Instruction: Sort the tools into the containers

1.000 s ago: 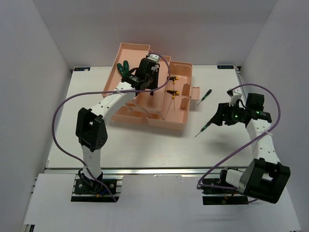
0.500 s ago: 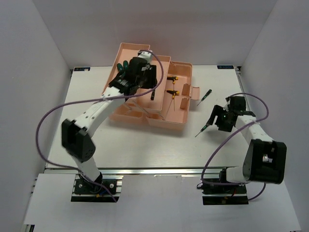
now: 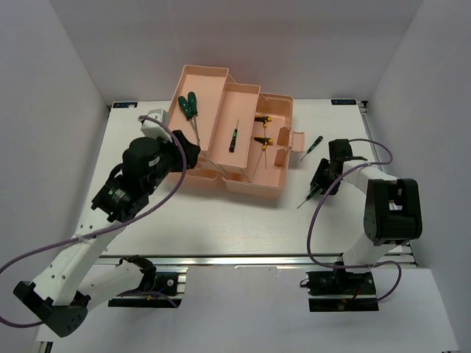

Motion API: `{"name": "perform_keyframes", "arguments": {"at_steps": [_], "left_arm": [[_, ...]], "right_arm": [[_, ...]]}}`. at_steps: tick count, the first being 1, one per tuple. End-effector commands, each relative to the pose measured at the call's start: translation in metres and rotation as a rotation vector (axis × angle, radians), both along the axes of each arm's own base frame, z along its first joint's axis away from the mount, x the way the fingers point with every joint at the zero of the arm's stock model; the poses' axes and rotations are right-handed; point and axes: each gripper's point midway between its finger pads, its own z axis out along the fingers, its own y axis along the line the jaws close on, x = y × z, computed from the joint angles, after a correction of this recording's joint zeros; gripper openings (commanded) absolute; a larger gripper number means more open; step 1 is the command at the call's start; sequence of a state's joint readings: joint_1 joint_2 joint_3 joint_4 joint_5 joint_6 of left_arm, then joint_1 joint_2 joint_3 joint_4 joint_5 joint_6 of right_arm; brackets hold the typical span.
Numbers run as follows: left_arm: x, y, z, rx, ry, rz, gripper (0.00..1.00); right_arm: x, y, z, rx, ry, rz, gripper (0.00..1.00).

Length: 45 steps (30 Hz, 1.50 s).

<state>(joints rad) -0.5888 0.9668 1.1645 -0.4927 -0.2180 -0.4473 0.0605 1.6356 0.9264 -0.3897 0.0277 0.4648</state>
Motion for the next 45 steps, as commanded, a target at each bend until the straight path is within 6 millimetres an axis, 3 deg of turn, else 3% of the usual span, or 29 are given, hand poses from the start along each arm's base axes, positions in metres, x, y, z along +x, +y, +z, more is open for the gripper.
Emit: {"name": "perform_keyframes", "arguments": {"at_steps": [1,3,4,5,9,11,12,13,15,18,20,22,25,27,29,30,31,32,33,35,36,37,38,39,40,41,42,44,45], "left_arm": [[-0.014,0.023,-0.014,-0.015,0.051,0.089,0.61],[-0.02,0.031,-0.019,-0.009,0.067,0.115,0.61],[-0.022,0.033,-0.019,-0.007,0.069,0.121,0.61],[-0.026,0.037,-0.017,-0.01,0.068,0.126,0.62],[-0.032,0.046,-0.013,-0.006,0.072,0.154,0.62],[-0.036,0.05,-0.013,-0.007,0.078,0.162,0.61],[-0.037,0.051,-0.013,-0.009,0.08,0.164,0.62],[-0.039,0.051,-0.015,-0.01,0.086,0.164,0.62],[-0.043,0.051,-0.018,-0.027,0.09,0.158,0.62],[-0.047,0.048,-0.023,-0.062,0.092,0.143,0.62],[-0.046,0.045,-0.028,-0.077,0.091,0.134,0.62],[-0.046,0.044,-0.026,-0.096,0.07,0.131,0.62],[-0.043,0.041,-0.028,-0.092,0.067,0.122,0.62],[-0.041,0.04,-0.028,-0.081,0.061,0.115,0.62],[-0.039,0.038,-0.027,-0.076,0.05,0.107,0.62],[-0.039,0.038,-0.027,-0.074,0.048,0.104,0.62],[-0.038,0.036,-0.027,-0.073,0.046,0.097,0.63],[-0.038,0.035,-0.027,-0.073,0.046,0.094,0.63],[-0.038,0.035,-0.027,-0.074,0.044,0.091,0.63],[-0.039,0.033,-0.027,-0.083,0.045,0.08,0.63],[-0.04,0.032,-0.027,-0.09,0.045,0.077,0.63],[-0.041,0.031,-0.029,-0.095,0.047,0.07,0.63],[-0.042,0.031,-0.03,-0.104,0.047,0.07,0.63],[-0.044,0.032,-0.028,-0.115,0.039,0.069,0.63],[-0.044,0.033,-0.03,-0.118,0.038,0.074,0.63],[-0.044,0.034,-0.03,-0.129,0.037,0.082,0.63],[-0.046,0.035,-0.029,-0.137,0.032,0.084,0.63],[-0.046,0.037,-0.029,-0.146,0.031,0.095,0.63],[-0.047,0.038,-0.028,-0.148,0.03,0.098,0.63]], "right_arm": [[0.017,-0.014,-0.001,-0.069,-0.019,-0.067,0.48],[0.015,-0.019,-0.005,-0.099,-0.003,-0.082,0.43],[0.013,-0.021,-0.009,-0.112,0.01,-0.088,0.29],[0.01,-0.026,-0.012,-0.138,0.021,-0.099,0.24],[0.0,-0.029,-0.025,-0.157,0.063,-0.099,0.21],[0.0,-0.034,-0.025,-0.185,0.061,-0.092,0.14],[0.001,-0.037,-0.024,-0.202,0.055,-0.088,0.12],[0.005,-0.04,-0.019,-0.215,0.039,-0.08,0.0],[0.014,-0.044,-0.008,-0.21,0.001,-0.034,0.0],[0.048,-0.035,0.051,-0.047,-0.218,0.062,0.0],[0.067,-0.022,0.111,0.003,-0.432,0.167,0.0],[0.068,-0.01,0.16,-0.016,-0.597,0.321,0.0],[0.063,0.019,0.221,0.033,-0.81,0.515,0.0],[0.056,0.055,0.26,0.115,-0.932,0.653,0.0],[0.051,0.105,0.278,0.202,-0.955,0.742,0.0],[0.062,0.12,0.292,0.231,-0.971,0.747,0.0],[0.063,0.146,0.296,0.303,-0.941,0.714,0.0],[0.069,0.159,0.3,0.34,-0.929,0.696,0.0],[0.09,0.173,0.305,0.377,-0.915,0.67,0.0],[0.104,0.2,0.309,0.508,-0.849,0.567,0.0],[0.118,0.212,0.293,0.544,-0.805,0.541,0.0],[0.125,0.228,0.309,0.568,-0.844,0.535,0.0],[0.129,0.239,0.311,0.57,-0.844,0.537,0.0],[0.141,0.25,0.294,0.56,-0.812,0.535,0.0],[0.142,0.265,0.302,0.563,-0.819,0.551,0.0],[0.145,0.273,0.298,0.559,-0.811,0.563,0.0],[0.153,0.28,0.279,0.539,-0.775,0.559,0.0],[0.154,0.292,0.278,0.552,-0.774,0.589,0.11],[0.157,0.294,0.268,0.547,-0.757,0.588,0.3]]}}
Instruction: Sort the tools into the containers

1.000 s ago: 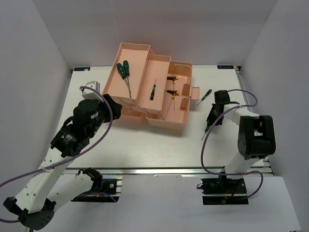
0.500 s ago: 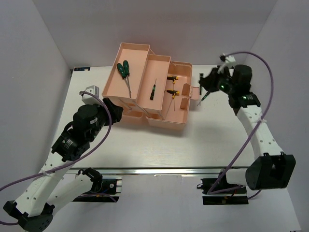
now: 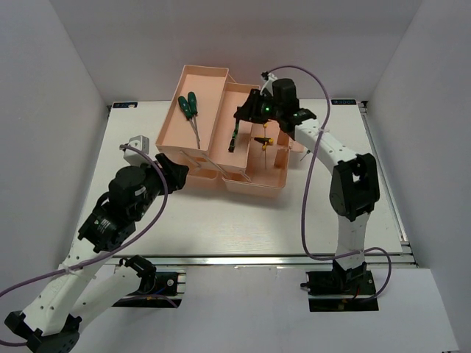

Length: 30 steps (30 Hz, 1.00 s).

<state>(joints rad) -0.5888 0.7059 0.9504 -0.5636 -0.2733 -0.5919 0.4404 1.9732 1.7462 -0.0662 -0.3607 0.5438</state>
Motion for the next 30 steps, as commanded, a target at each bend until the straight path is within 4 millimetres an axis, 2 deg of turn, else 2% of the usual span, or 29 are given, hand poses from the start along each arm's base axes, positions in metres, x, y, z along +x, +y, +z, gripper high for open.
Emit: {"name": "perform_keyframes", "arguments": {"at_steps": [1,3,5,6,8,9,10,11,12,13,14,15,16,17,18,19,20,23,24,26,30], "left_arm": [[-0.002,0.003,0.01,-0.041,-0.028,0.015,0.63],[-0.002,0.005,0.01,-0.045,-0.027,0.024,0.63],[-0.003,0.006,0.008,-0.046,-0.021,0.03,0.63],[-0.004,0.007,0.007,-0.045,-0.019,0.035,0.63],[-0.005,0.008,0.006,-0.045,-0.014,0.041,0.63],[-0.005,0.01,0.006,-0.042,-0.013,0.048,0.63],[-0.005,0.012,0.005,-0.039,-0.01,0.053,0.63],[-0.006,0.013,0.006,-0.038,-0.012,0.057,0.63],[-0.006,0.014,0.005,-0.037,-0.012,0.061,0.63],[-0.006,0.016,0.002,-0.03,-0.004,0.071,0.63],[-0.006,0.017,0.001,-0.031,-0.003,0.076,0.63],[-0.007,0.017,0.001,-0.033,-0.004,0.078,0.63],[-0.006,0.018,-0.003,-0.03,0.0,0.083,0.63],[-0.006,0.018,-0.003,-0.033,-0.002,0.085,0.63],[-0.006,0.018,-0.005,-0.034,0.0,0.088,0.63],[-0.005,0.019,-0.007,-0.036,0.003,0.092,0.63],[-0.005,0.018,-0.008,-0.036,0.006,0.092,0.63],[-0.004,0.017,-0.009,-0.033,0.013,0.091,0.63],[-0.004,0.017,-0.01,-0.03,0.016,0.091,0.63],[-0.003,0.017,-0.011,-0.027,0.02,0.092,0.63],[-0.003,0.016,-0.016,-0.037,0.029,0.093,0.63]], "right_arm": [[0.002,0.012,0.036,0.046,-0.061,0.003,0.42],[0.003,0.008,0.038,0.017,-0.103,0.008,0.62],[0.007,-0.004,0.046,0.013,-0.139,0.016,0.62],[0.007,-0.011,0.057,0.005,-0.188,0.026,0.55],[0.019,-0.042,0.073,-0.016,-0.258,-0.013,0.41],[0.021,-0.058,0.084,-0.033,-0.289,-0.046,0.19],[0.036,-0.093,0.087,-0.09,-0.324,-0.128,0.11],[0.042,-0.113,0.086,-0.121,-0.324,-0.183,0.03],[0.044,-0.134,0.077,-0.154,-0.31,-0.228,0.0],[0.053,-0.17,0.068,-0.188,-0.29,-0.299,0.0],[0.055,-0.189,0.057,-0.233,-0.279,-0.315,0.03],[0.057,-0.205,0.038,-0.263,-0.229,-0.34,0.21],[0.056,-0.236,0.006,-0.311,-0.125,-0.397,0.25],[0.056,-0.251,-0.019,-0.355,-0.067,-0.415,0.29],[0.054,-0.262,-0.035,-0.395,-0.023,-0.441,0.31],[0.05,-0.282,-0.06,-0.467,0.045,-0.501,0.32],[0.048,-0.29,-0.077,-0.509,0.079,-0.519,0.34],[0.049,-0.308,-0.106,-0.572,0.138,-0.601,0.44],[0.05,-0.309,-0.11,-0.571,0.148,-0.61,0.52],[0.058,-0.312,-0.122,-0.588,0.16,-0.629,0.58],[0.069,-0.317,-0.141,-0.629,0.167,-0.645,0.59]]}}
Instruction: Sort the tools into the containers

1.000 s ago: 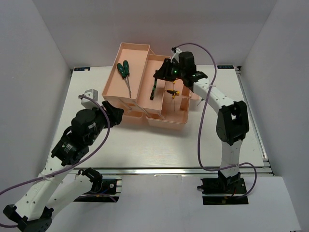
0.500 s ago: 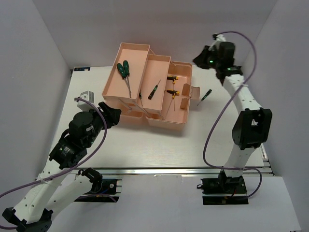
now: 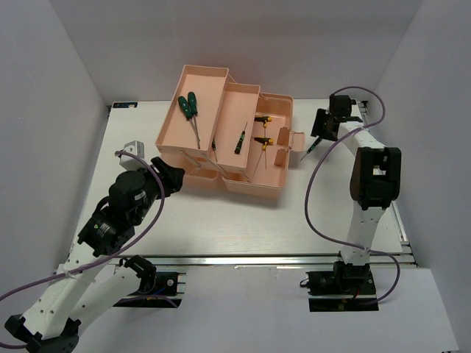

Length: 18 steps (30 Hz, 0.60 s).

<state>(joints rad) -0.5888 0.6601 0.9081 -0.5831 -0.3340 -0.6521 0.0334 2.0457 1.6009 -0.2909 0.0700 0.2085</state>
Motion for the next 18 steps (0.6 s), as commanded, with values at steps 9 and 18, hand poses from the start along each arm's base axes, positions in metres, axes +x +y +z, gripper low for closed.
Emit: {"name": "perform_keyframes", "arguments": {"at_steps": [9,18], "left_arm": [[0.001,0.001,-0.013,-0.009,0.034,0.023,0.63],[-0.004,0.01,-0.014,0.006,0.05,0.048,0.63]], "right_arm": [[0.027,-0.005,-0.025,-0.114,-0.016,-0.029,0.57],[0.031,0.001,-0.049,-0.127,0.01,-0.02,0.46]]}}
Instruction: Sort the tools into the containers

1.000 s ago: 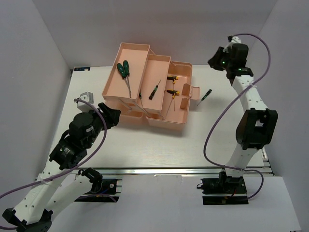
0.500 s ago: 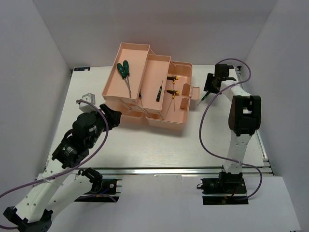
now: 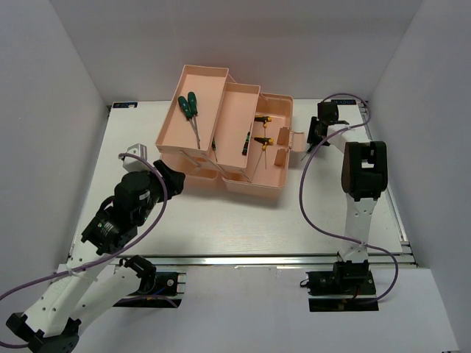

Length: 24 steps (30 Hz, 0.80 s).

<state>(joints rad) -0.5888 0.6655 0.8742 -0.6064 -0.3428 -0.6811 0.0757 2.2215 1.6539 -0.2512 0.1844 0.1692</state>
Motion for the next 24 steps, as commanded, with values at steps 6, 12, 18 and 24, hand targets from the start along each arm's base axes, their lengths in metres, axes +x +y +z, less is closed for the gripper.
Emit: {"name": "perform_keyframes", "arguments": {"at_steps": [6,12,18,24], "left_arm": [[-0.008,0.015,0.007,-0.017,-0.014,0.053,0.63],[-0.01,0.018,0.008,-0.015,-0.016,0.064,0.63],[-0.008,0.018,-0.012,-0.005,0.02,0.077,0.63],[-0.012,0.025,-0.05,0.002,0.107,0.134,0.67]], "right_arm": [[-0.003,-0.009,0.001,0.0,-0.012,-0.03,0.32],[-0.006,-0.021,0.023,0.08,-0.039,0.0,0.0],[0.02,-0.011,0.139,0.209,-0.278,0.14,0.0],[0.003,0.071,0.273,0.364,-0.544,0.47,0.0]]}}
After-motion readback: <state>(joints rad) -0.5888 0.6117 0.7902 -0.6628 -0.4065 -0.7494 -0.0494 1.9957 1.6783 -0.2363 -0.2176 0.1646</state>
